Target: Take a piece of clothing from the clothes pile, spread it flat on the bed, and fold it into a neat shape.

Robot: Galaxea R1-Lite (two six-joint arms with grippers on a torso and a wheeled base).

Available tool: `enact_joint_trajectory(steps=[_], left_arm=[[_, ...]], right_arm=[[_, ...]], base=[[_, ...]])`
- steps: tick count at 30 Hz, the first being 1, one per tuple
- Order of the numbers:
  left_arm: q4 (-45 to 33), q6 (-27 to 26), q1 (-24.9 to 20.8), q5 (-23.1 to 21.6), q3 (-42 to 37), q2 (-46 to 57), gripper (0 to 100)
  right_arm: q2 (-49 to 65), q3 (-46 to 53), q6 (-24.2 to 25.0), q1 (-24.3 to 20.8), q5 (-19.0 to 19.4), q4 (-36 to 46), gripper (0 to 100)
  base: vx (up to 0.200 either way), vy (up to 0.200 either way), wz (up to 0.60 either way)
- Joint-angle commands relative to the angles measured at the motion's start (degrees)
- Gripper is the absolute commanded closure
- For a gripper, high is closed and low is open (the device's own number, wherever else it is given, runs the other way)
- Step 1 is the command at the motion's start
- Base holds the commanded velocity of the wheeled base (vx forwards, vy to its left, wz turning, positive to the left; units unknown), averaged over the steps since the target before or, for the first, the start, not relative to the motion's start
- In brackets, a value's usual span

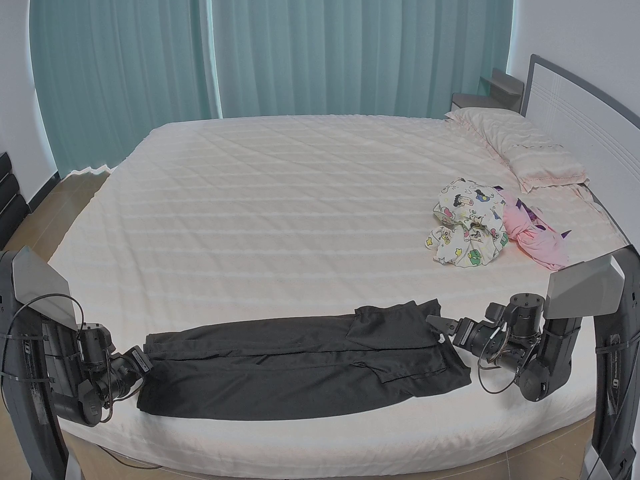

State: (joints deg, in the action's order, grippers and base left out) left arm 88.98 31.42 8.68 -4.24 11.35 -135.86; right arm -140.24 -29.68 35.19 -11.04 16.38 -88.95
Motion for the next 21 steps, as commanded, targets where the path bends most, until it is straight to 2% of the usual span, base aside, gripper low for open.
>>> enact_joint_trajectory(steps=[1, 5, 18, 19, 21], left_arm=[[0.76, 0.05, 0.29, 0.02, 0.08, 1.04, 100], [0.76, 0.05, 0.2, -0.06, 0.34, 0.69, 100], [0.76, 0.31, 0.2, -0.15, 0.52, 0.42, 100], [0.76, 0.31, 0.2, -0.15, 0.52, 0.42, 100], [0.76, 0.4, 0.2, -0.15, 0.6, 0.42, 100]], right_arm=[[-0.74, -1.69, 0.14, -2.4, -0.39, 0.01, 0], [-2.58, -3.36, 0.14, -2.93, -1.97, 0.36, 0], [-4.78, -5.3, -0.21, -3.81, -2.41, 2.91, 0], [-4.87, -5.3, -0.21, -3.81, -2.41, 3.0, 100], [-5.48, -6.7, -0.48, -3.81, -2.41, 4.58, 100]], base=[[0.0, 0.0, 0.0], [0.0, 0.0, 0.0], [0.0, 0.0, 0.0], [0.0, 0.0, 0.0], [0.0, 0.0, 0.0]])
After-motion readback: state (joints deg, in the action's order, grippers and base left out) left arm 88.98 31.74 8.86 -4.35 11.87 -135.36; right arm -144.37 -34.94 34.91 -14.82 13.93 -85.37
